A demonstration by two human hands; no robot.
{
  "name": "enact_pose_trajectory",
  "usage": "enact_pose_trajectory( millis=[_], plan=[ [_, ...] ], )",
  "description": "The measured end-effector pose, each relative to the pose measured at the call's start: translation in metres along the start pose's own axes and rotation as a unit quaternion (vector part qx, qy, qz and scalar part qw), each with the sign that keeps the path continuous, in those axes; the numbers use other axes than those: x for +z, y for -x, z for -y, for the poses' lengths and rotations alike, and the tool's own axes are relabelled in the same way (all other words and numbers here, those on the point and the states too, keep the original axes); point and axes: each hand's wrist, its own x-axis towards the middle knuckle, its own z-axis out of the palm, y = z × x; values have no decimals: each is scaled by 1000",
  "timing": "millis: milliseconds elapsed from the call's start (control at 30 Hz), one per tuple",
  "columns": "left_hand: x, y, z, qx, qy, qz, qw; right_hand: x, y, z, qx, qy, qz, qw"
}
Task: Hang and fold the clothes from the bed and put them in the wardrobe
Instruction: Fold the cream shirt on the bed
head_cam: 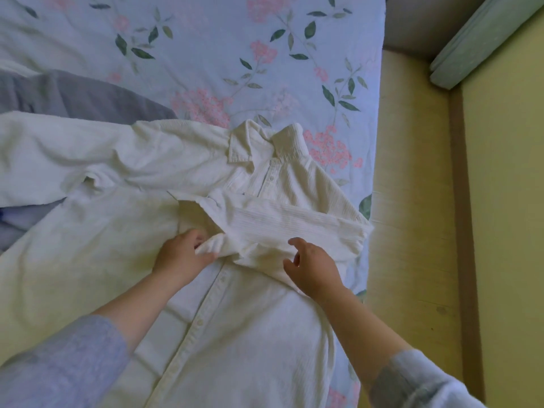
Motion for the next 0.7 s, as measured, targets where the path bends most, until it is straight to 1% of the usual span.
enact_pose_trajectory(
  millis=[100, 167, 233, 267, 300, 333, 367, 400, 433, 467, 500, 533, 567, 600, 633, 667, 700],
  plan=[
    [-23, 3, 11, 32, -33, 26, 999, 1, -12, 39, -47, 20, -8, 999],
    [-33, 0, 18, 64, -67, 16, 996, 3, -19, 57, -68, 64, -18, 995],
    [-38, -2, 26, 74, -65, -6, 995, 10, -27, 70, -80, 110, -13, 991],
    [-39, -3, 30, 75, -45, -17, 996, 14, -30, 74, -83, 122, -9, 989],
    [-40, -5, 34, 75, 6, -19, 997, 20, -33, 78, -86, 126, -10, 988],
    [-41, -6, 36, 55, 95, -11, 994, 25, -35, 80, -91, 127, -15, 988],
    [-43, -7, 39, 5, 244, 10, 970, 30, -36, 81, -97, 126, -22, 987],
    [-46, -8, 39, -61, 417, 45, 906, 35, -36, 82, -102, 123, -26, 987],
    [-47, -10, 41, -115, 562, 82, 815, 40, -36, 81, -105, 123, -27, 986],
    [-49, -11, 43, -141, 646, 103, 743, 44, -35, 80, -108, 126, -22, 986],
    [-49, -12, 46, -154, 681, 110, 708, 47, -33, 77, -109, 130, -14, 985],
    [-48, -13, 47, -162, 692, 108, 695, 50, -32, 74, -107, 130, -6, 986],
    [-48, -14, 46, -158, 682, 88, 708, 52, -31, 72, -102, 129, 3, 986],
    [-49, -13, 46, -146, 652, 39, 743, 52, -31, 70, -95, 126, 12, 987],
    [-50, -13, 49, -118, 582, -40, 803, 53, -31, 70, -89, 124, 18, 988],
    [-50, -14, 56, -72, 477, -128, 867, 53, -31, 70, -83, 122, 22, 989],
    [-52, -14, 63, -22, 366, -203, 908, 54, -30, 71, -79, 122, 24, 989]
  ],
)
